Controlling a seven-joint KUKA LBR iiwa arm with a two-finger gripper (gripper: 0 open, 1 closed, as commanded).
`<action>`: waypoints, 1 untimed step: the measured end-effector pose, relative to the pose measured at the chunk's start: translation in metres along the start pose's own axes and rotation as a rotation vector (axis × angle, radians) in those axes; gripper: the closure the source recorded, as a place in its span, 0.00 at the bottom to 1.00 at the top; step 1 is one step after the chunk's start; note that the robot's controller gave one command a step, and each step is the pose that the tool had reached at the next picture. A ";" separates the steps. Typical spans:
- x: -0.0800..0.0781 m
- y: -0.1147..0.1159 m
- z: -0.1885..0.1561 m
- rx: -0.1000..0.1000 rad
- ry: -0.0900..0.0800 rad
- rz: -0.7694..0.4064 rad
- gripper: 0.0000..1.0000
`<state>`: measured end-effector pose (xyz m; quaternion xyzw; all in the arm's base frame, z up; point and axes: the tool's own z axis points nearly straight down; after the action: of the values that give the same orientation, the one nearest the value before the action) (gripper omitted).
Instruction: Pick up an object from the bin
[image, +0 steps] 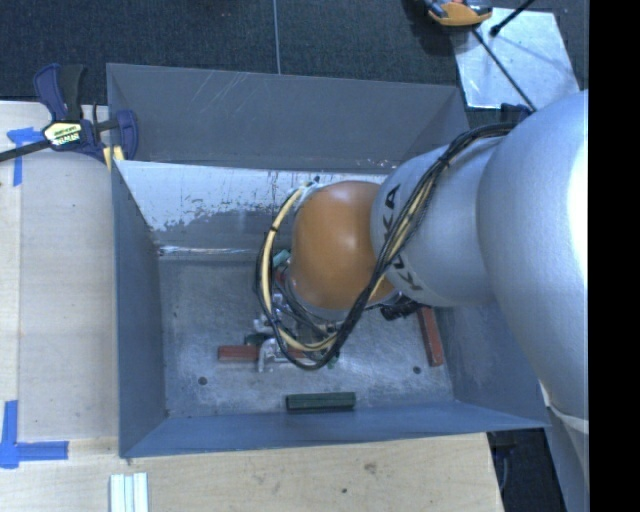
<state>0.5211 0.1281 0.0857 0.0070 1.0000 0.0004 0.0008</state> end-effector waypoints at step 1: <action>0.002 -0.001 -0.020 0.003 0.009 0.000 1.00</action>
Offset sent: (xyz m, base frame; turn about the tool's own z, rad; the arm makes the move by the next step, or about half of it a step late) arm 0.0001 0.0000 0.0719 0.0000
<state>0.5190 0.1276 0.1056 0.0073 1.0000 -0.0009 -0.0037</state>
